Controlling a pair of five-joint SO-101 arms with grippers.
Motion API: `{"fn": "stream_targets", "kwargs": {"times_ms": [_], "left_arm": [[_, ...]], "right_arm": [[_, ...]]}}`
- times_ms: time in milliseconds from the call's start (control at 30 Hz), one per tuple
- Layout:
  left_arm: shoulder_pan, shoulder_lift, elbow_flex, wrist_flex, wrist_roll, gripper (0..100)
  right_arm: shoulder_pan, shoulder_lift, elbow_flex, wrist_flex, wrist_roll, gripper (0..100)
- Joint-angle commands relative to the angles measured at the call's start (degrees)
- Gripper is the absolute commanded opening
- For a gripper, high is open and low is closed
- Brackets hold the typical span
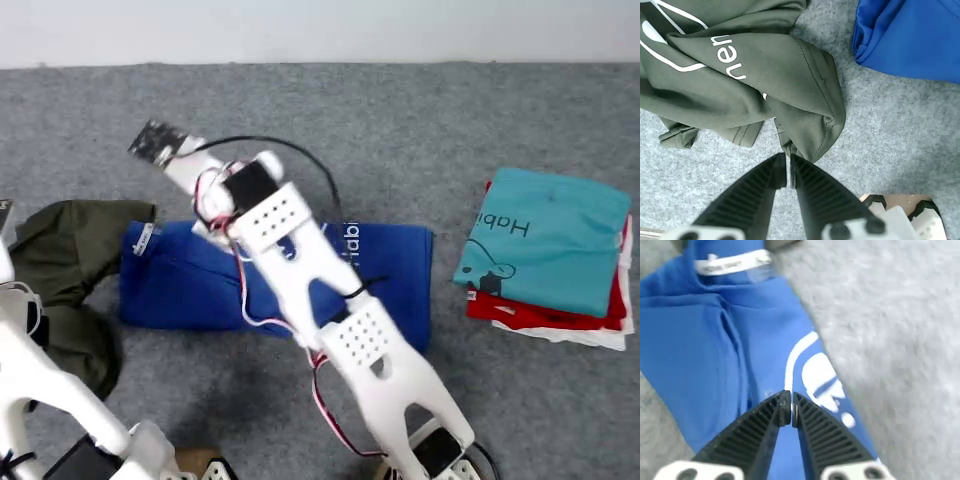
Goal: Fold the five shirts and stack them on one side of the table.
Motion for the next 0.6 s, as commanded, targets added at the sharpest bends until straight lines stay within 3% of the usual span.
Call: {"fn": "stream_targets", "kwargs": {"times_ms": [0,233,367,567], "left_arm": [[0.09,-2.46,-0.48,0.44,-0.35,2],[0.7,-5.98,-0.48,0.7,2.9,2],[5.71,-11.96,-0.13,0.7,6.59,2],[13.98,-14.33,-0.13,0.7,12.04,2]], "right_arm": [[2.59,-12.88,11.69,2.59,-1.32,2.5],[9.54,-34.07,43.43,2.33,-11.25,2.2],[13.41,-40.57,55.91,2.15,-16.26,2.2],[22.55,-45.41,67.52,-0.04,-18.11,2.6]]}}
